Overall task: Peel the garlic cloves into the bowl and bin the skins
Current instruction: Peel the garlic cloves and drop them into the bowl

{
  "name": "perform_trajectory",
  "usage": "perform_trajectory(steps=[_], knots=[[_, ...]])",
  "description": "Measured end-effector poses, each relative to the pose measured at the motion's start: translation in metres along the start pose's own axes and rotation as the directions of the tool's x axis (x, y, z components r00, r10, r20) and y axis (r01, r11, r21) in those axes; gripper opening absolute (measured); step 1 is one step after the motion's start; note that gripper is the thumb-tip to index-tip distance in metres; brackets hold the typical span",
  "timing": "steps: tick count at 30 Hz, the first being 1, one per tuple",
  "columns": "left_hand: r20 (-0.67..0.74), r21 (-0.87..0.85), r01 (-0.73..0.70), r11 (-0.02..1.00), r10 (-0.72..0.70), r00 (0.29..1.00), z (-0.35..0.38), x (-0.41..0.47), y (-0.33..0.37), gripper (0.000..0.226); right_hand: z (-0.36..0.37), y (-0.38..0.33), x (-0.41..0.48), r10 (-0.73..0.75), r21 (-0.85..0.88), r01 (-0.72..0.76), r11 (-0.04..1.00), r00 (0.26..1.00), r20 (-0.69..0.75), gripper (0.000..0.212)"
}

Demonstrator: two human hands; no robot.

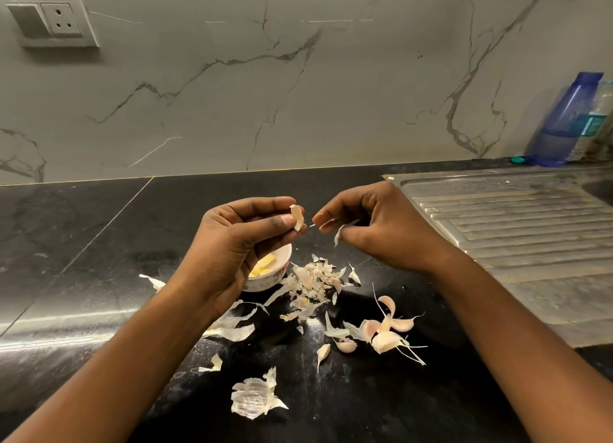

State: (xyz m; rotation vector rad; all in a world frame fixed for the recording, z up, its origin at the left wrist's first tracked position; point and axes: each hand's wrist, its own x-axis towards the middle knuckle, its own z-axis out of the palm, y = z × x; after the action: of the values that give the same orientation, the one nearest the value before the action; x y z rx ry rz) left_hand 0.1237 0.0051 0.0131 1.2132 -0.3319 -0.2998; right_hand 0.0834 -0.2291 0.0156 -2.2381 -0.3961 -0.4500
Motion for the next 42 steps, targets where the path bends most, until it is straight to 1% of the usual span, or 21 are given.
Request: perform_trajectory(steps=[2, 4, 7, 10, 12, 15, 20, 24, 28, 32, 36, 42], knots=[[0.007, 0.066, -0.032, 0.997, 0.032, 0.999, 0.0, 0.0, -0.001, 0.037, 0.0, 0.0, 0.0, 0.005, 0.068, -0.005, 0.998, 1.0, -0.008, 0.031], [0.016, 0.128, -0.07, 0.989, 0.068, 0.998, 0.0, -0.001, -0.002, 0.035, 0.0, -0.001, 0.001, 0.014, 0.132, -0.014, 0.991, 1.0, -0.004, 0.023], [0.03, 0.233, -0.141, 0.962, 0.137, 0.99, 0.0, -0.001, -0.003, 0.032, 0.0, -0.005, 0.0, -0.001, 0.184, 0.001, 0.983, 1.0, -0.003, 0.014], [0.055, 0.373, -0.235, 0.897, 0.232, 0.971, 0.0, -0.003, -0.005, 0.028, 0.001, -0.005, 0.0, -0.056, 0.112, 0.057, 0.992, 0.998, -0.013, 0.016], [0.078, 0.455, -0.295, 0.84, 0.292, 0.953, 0.001, -0.003, -0.007, 0.022, 0.002, -0.004, 0.0, -0.067, 0.076, 0.068, 0.995, 0.998, -0.012, 0.016], [0.128, 0.545, -0.372, 0.751, 0.364, 0.922, 0.002, -0.004, -0.008, 0.019, 0.002, -0.005, 0.0, -0.053, 0.109, 0.052, 0.993, 0.999, 0.003, 0.013], [0.171, 0.606, -0.432, 0.668, 0.421, 0.891, 0.001, -0.005, -0.009, 0.021, 0.001, -0.007, 0.0, -0.015, 0.149, 0.014, 0.989, 1.0, 0.005, 0.015], [0.217, 0.658, -0.483, 0.577, 0.469, 0.856, 0.0, -0.004, -0.011, 0.022, 0.004, -0.006, -0.001, 0.004, 0.116, -0.007, 0.993, 1.0, 0.029, 0.015], [0.236, 0.699, -0.523, 0.487, 0.533, 0.812, 0.0, -0.005, -0.013, 0.02, 0.008, -0.004, 0.0, 0.026, 0.079, -0.029, 0.996, 0.999, 0.037, 0.012], [0.274, 0.733, -0.558, 0.389, 0.582, 0.766, 0.001, -0.006, -0.013, 0.017, 0.01, -0.004, 0.001, 0.039, 0.111, -0.045, 0.993, 0.997, 0.059, 0.011], [0.294, 0.727, -0.583, 0.363, 0.602, 0.742, 0.002, -0.006, -0.011, 0.017, 0.012, -0.003, 0.0, 0.023, 0.157, -0.028, 0.987, 0.999, 0.036, 0.013], [0.298, 0.722, -0.586, 0.367, 0.6, 0.742, 0.0, -0.006, -0.01, 0.017, 0.017, -0.002, 0.0, -0.029, 0.152, 0.032, 0.988, 0.999, -0.018, 0.01]])
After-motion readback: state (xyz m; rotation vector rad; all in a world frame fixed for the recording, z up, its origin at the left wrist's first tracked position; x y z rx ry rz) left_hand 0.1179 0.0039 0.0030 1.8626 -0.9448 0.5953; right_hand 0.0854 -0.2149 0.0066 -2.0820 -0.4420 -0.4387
